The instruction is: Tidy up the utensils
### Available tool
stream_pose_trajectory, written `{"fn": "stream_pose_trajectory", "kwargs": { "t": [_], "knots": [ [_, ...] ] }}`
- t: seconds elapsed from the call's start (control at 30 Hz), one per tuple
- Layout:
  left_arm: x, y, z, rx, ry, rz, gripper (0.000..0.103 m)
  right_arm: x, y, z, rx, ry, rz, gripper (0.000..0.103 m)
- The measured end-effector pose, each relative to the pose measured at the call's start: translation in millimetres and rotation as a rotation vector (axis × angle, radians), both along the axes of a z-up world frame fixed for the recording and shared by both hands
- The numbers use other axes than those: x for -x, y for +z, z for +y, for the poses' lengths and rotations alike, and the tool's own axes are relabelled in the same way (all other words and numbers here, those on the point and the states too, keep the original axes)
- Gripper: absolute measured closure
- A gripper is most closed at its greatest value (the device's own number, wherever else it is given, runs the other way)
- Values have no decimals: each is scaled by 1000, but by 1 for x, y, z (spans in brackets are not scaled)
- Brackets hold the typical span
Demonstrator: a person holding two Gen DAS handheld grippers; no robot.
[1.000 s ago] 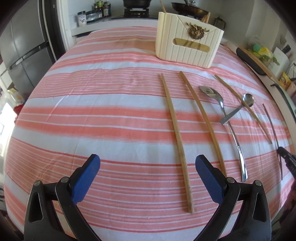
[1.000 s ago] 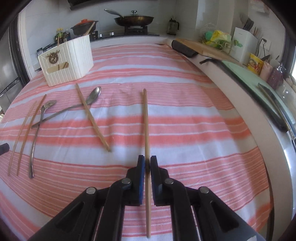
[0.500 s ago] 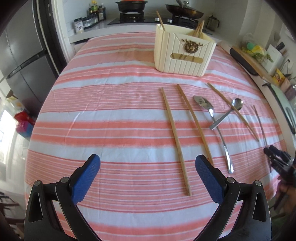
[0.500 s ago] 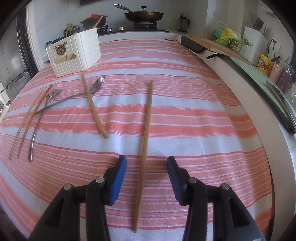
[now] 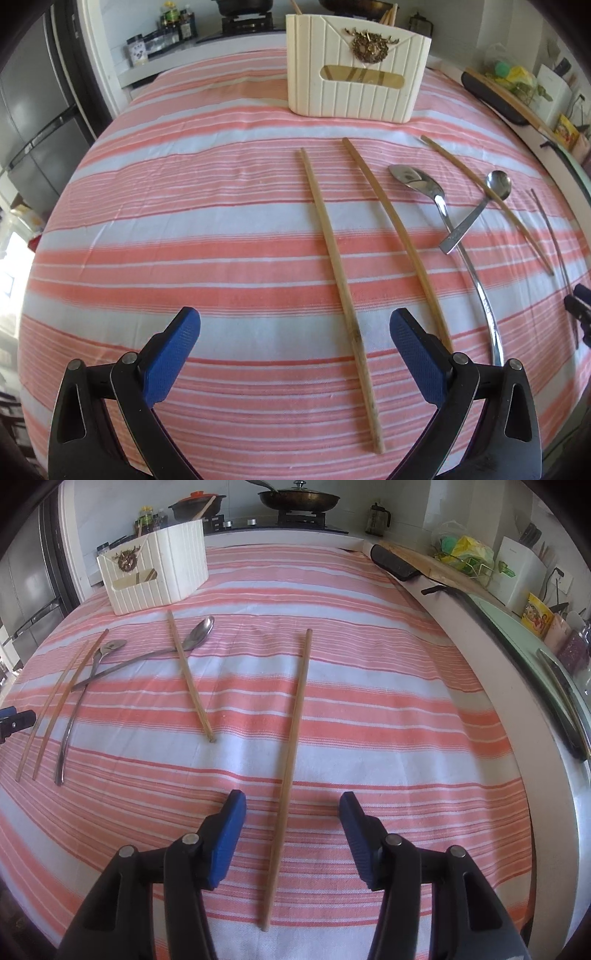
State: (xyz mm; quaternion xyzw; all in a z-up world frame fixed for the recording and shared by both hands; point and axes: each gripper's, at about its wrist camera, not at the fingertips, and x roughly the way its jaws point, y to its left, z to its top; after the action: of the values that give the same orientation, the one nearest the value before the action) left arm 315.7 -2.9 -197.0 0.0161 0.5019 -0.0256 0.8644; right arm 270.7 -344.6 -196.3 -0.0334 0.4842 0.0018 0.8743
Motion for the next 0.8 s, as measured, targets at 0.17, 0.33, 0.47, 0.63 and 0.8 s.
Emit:
{"fn": "stream_pose_trajectory", "kwargs": {
  "t": [0.17, 0.33, 0.47, 0.63, 0.8],
  "knots": [
    [-16, -9, -6, -25, -8, -8, 0, -14, 1, -2, -17, 23, 44, 49],
    [-44, -11, 1, 2, -1, -25, 0, -47, 1, -3, -39, 51, 57, 50],
    [-64, -12, 4, 9, -8, -52, 0, -82, 0, -3, -42, 50, 23, 52],
    [-93, -12, 8, 30, -38, -32, 2, -126, 0, -5, -51, 26, 7, 57],
    [-116, -5, 8, 60, -42, -16, 29, -149, 0, -7, -56, 10, 18, 65]
  ]
}}
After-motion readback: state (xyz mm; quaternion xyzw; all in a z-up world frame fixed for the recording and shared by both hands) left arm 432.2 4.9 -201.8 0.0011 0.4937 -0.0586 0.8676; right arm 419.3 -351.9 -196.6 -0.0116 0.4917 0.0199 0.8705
